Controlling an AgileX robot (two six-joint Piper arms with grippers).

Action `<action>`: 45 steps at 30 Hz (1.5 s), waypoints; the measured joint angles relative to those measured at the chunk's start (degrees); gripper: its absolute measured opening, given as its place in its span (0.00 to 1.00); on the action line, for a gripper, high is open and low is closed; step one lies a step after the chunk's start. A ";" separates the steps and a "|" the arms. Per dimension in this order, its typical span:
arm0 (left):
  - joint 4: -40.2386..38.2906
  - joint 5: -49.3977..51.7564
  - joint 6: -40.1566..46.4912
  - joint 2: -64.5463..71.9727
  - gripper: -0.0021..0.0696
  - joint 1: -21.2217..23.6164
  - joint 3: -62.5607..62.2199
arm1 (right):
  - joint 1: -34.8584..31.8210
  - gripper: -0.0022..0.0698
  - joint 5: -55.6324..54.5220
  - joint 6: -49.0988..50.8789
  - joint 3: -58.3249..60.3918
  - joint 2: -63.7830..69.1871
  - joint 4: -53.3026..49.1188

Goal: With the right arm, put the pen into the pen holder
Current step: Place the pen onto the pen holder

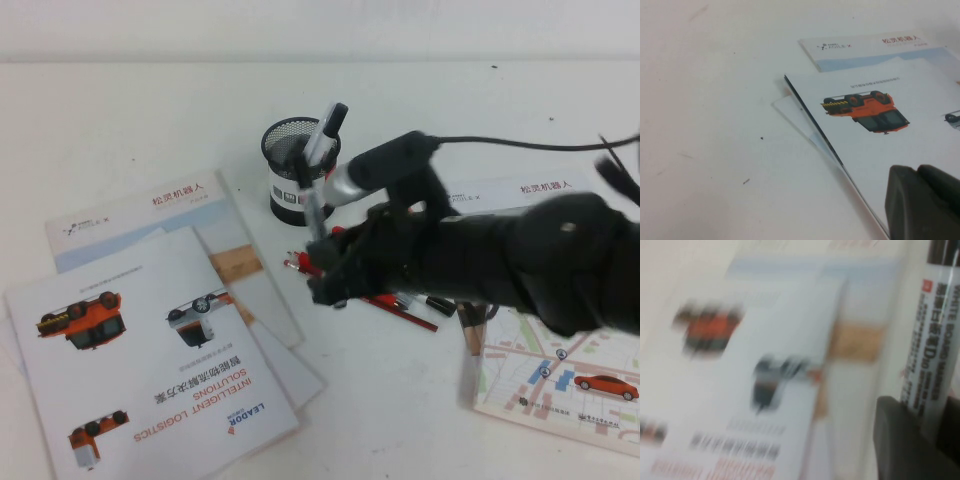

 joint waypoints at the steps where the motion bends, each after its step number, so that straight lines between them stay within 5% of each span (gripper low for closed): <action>1: 0.00 0.00 0.00 0.00 0.03 0.00 0.00 | 0.91 0.19 -3.60 -7.68 1.54 -1.48 8.79; 6: 0.00 0.00 0.00 0.00 0.03 0.00 0.00 | 2.67 0.19 -3.23 -37.21 0.62 -4.13 29.18; 13: 0.00 0.00 0.00 0.00 0.03 0.00 0.00 | 3.20 0.19 3.20 -43.68 -8.91 -3.90 31.25; 28: 0.00 0.00 0.00 0.00 0.03 0.00 0.00 | 4.64 0.19 -51.89 -49.43 -14.94 -3.90 26.90; 33: 0.00 0.00 0.00 0.00 0.03 0.00 0.00 | 1.80 0.19 -66.36 -49.91 -14.87 -4.32 32.51; 39: 0.00 0.00 0.00 0.00 0.03 0.00 0.00 | -5.17 0.19 -39.66 -20.49 -2.46 -12.27 26.63; 42: 0.00 0.00 0.00 0.00 0.03 0.00 0.00 | -5.73 0.19 -25.69 13.56 1.91 -13.53 -4.42; 45: 0.00 0.00 0.00 0.00 0.03 0.00 0.00 | -2.99 0.19 -26.61 57.18 4.16 -12.89 -46.93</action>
